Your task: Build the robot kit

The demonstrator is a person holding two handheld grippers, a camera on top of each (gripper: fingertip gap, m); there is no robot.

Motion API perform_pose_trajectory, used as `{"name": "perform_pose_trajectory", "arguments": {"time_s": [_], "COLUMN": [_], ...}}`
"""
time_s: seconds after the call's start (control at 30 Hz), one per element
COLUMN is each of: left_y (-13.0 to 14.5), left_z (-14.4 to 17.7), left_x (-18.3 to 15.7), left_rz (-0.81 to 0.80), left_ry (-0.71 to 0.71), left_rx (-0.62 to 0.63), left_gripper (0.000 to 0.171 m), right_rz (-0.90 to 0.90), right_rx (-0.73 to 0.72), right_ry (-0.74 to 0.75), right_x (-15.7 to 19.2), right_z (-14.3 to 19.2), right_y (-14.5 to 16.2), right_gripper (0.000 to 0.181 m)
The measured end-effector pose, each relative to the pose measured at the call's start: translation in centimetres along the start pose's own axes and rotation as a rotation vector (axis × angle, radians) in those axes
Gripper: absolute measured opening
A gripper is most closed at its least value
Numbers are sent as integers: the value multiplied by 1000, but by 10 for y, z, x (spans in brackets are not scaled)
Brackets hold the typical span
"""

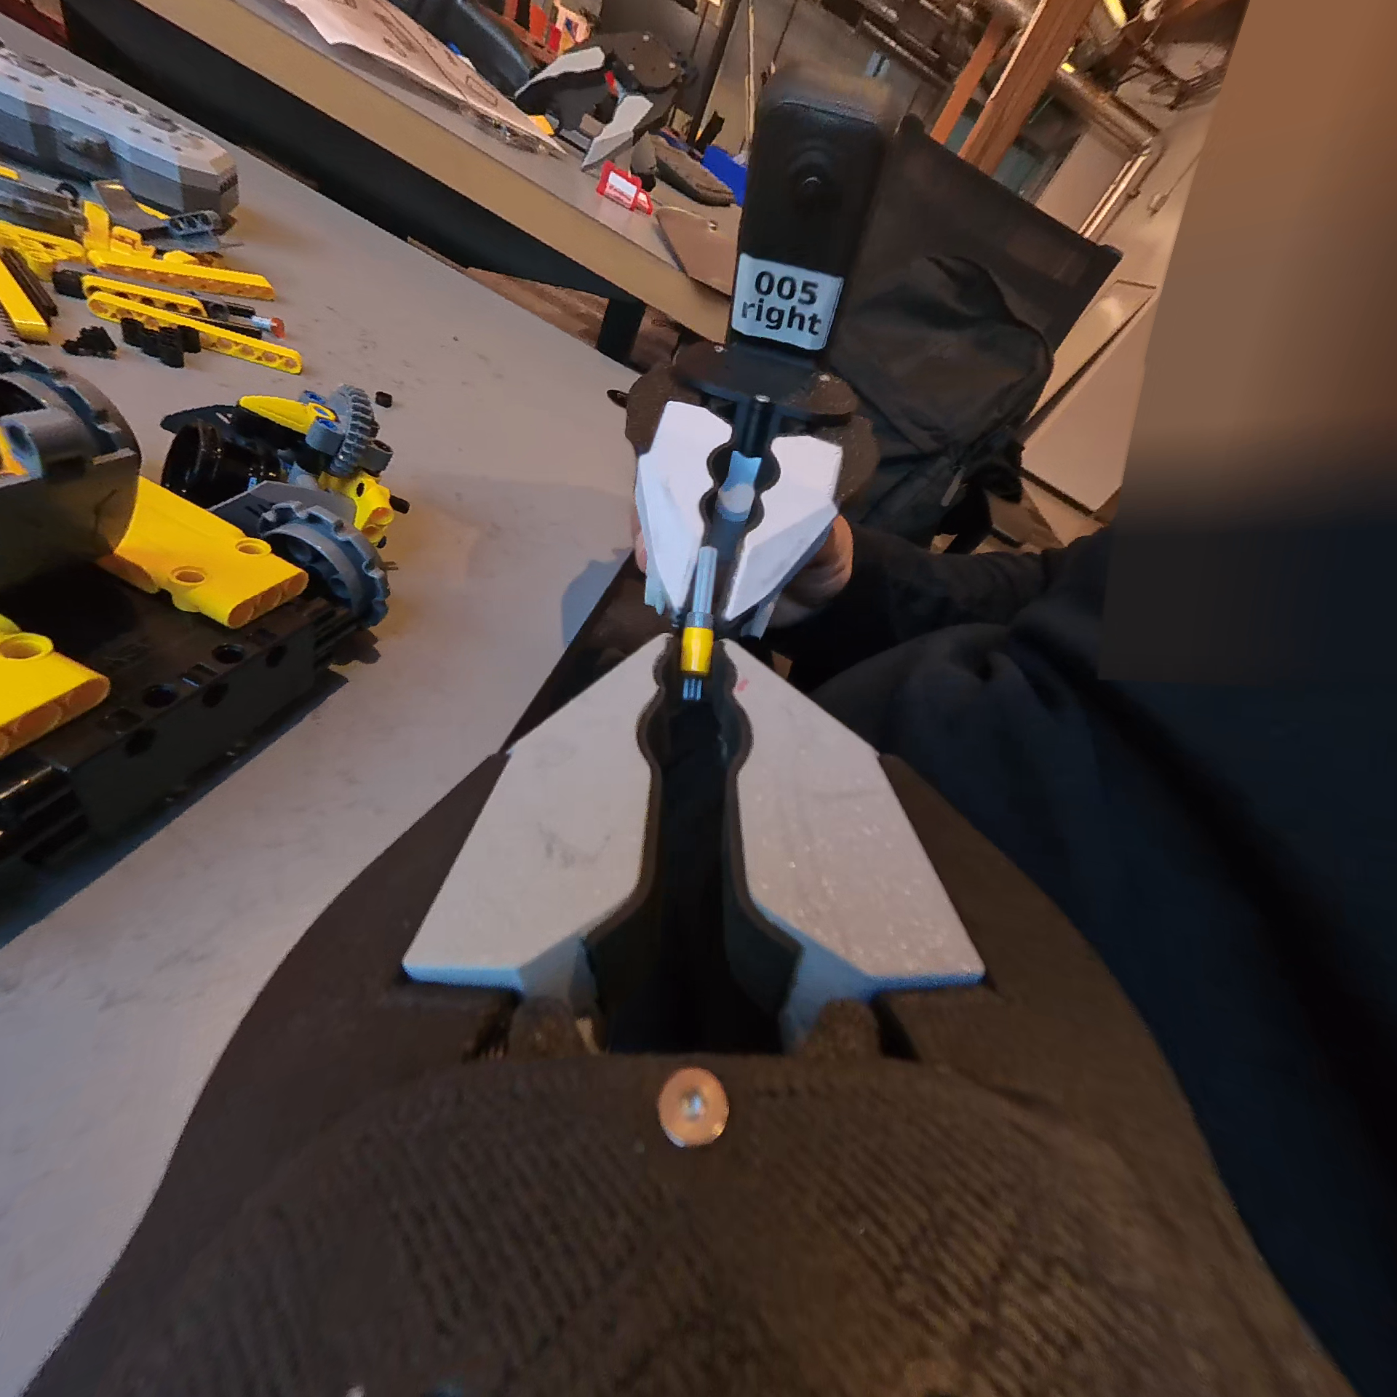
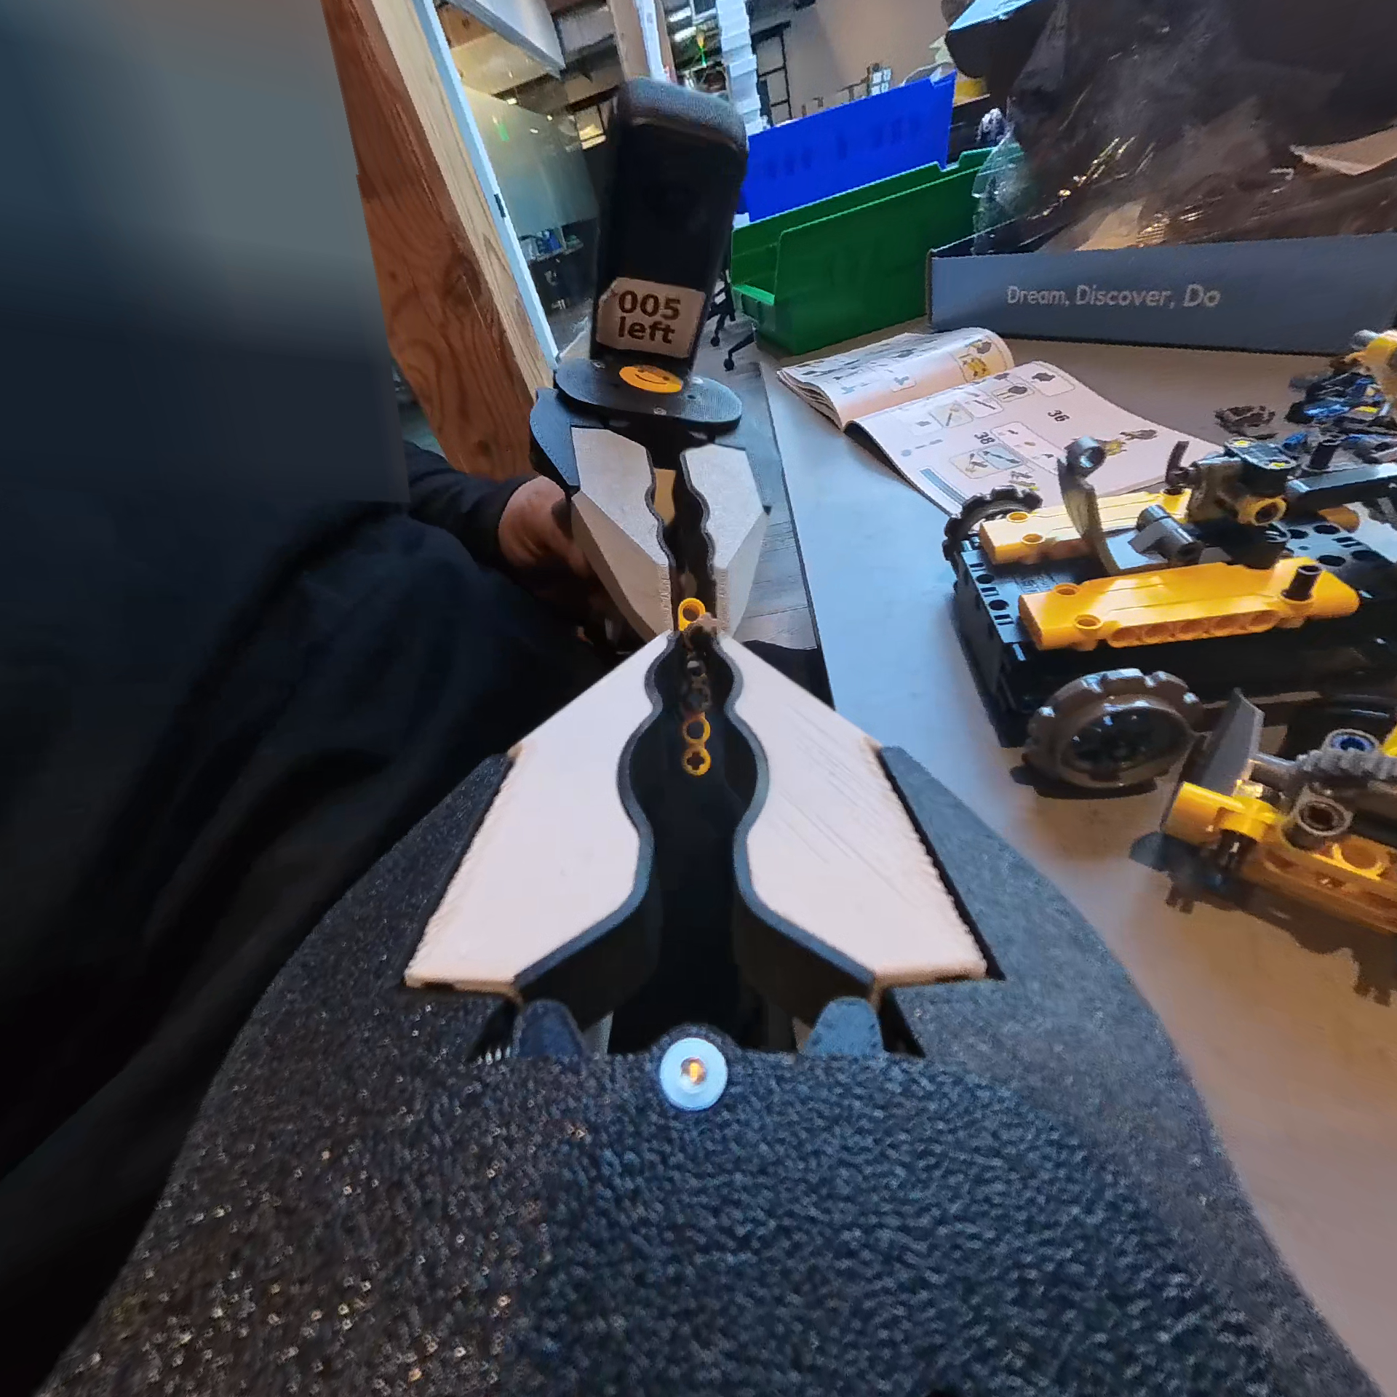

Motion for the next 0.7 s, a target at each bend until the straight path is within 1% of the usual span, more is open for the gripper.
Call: {"name": "perform_pose_trajectory", "arguments": {"time_s": [0.1,0.13,0.17,0.2,0.3,0.53,0.7], "left_y": [-3,-3,-4,-4,-5,-5,-8], "left_z": [2,3,3,4,4,3,1], "left_x": [2,2,-1,0,-2,-7,-9], "left_rz": [10,-4,-26,-46,-121,-209,-222], "left_ry": [0,-1,9,-6,-53,-83,-80], "left_rx": [-4,-1,-2,0,23,62,42], "left_gripper": [5,5,9,5,5,5,5], "right_rz": [29,41,50,56,68,81,96], "right_rx": [-8,-7,-7,-10,-9,-9,-20], "right_ry": [34,43,46,45,53,24,29], "right_x": [0,0,0,1,1,3,4], "right_z": [-1,-1,-1,0,0,0,3], "right_y": [-2,-3,-4,-5,-5,-5,-6], "right_gripper": [4,4,4,4,4,6,7]}}
Point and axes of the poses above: each gripper's, where its closed fingertips meet, z back along the fingers, y out of its underside, x = y × z across the jaws, the point moved 5 cm from there along z, back along the fingers, and after that the axes turned 1 degree about -x, right-handed, at the moved point
